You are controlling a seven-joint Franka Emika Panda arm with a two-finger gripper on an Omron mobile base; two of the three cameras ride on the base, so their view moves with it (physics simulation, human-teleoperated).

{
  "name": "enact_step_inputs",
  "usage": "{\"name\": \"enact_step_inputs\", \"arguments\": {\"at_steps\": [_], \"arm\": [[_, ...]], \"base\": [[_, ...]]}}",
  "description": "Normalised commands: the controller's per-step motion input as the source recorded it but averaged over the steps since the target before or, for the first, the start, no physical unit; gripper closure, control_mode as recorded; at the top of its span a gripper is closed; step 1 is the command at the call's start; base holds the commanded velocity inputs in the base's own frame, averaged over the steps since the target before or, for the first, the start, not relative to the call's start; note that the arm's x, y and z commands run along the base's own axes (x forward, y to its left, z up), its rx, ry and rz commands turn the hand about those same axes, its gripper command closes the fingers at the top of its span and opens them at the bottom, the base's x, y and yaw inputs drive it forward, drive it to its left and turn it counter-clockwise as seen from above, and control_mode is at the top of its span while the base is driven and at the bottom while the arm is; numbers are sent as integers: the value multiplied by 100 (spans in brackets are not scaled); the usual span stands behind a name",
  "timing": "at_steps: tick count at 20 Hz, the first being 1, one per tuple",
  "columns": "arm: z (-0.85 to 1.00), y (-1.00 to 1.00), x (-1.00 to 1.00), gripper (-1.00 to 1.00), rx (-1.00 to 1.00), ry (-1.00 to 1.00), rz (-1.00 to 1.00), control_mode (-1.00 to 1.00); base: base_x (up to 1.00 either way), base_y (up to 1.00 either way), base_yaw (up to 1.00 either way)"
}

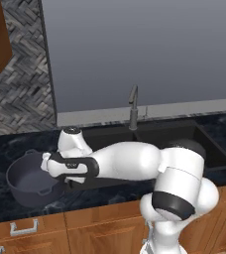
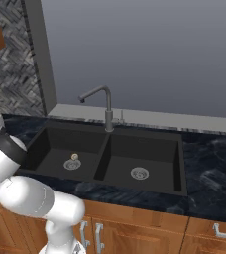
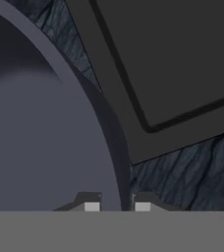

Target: Dump the mushroom from the pot into the sink. Then turn on the water and wash the mushroom. Then turn off the water and put the mushroom back in the pot.

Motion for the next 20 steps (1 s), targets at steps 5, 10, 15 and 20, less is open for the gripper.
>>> {"name": "enact_step_inputs", "arguments": {"at_steps": [5,10,15,20], "arm": [[-19,10,13,100,0,0,0,-100],[-10,7,-1,100,0,-1,0,-100],[0,-5,-24,-100,1,-6,0,-100],[12,-24,-33,-100,7,-16,0,-100]], "base": [[0,0,0],[0,0,0],[0,0,0],[0,0,0]]}}
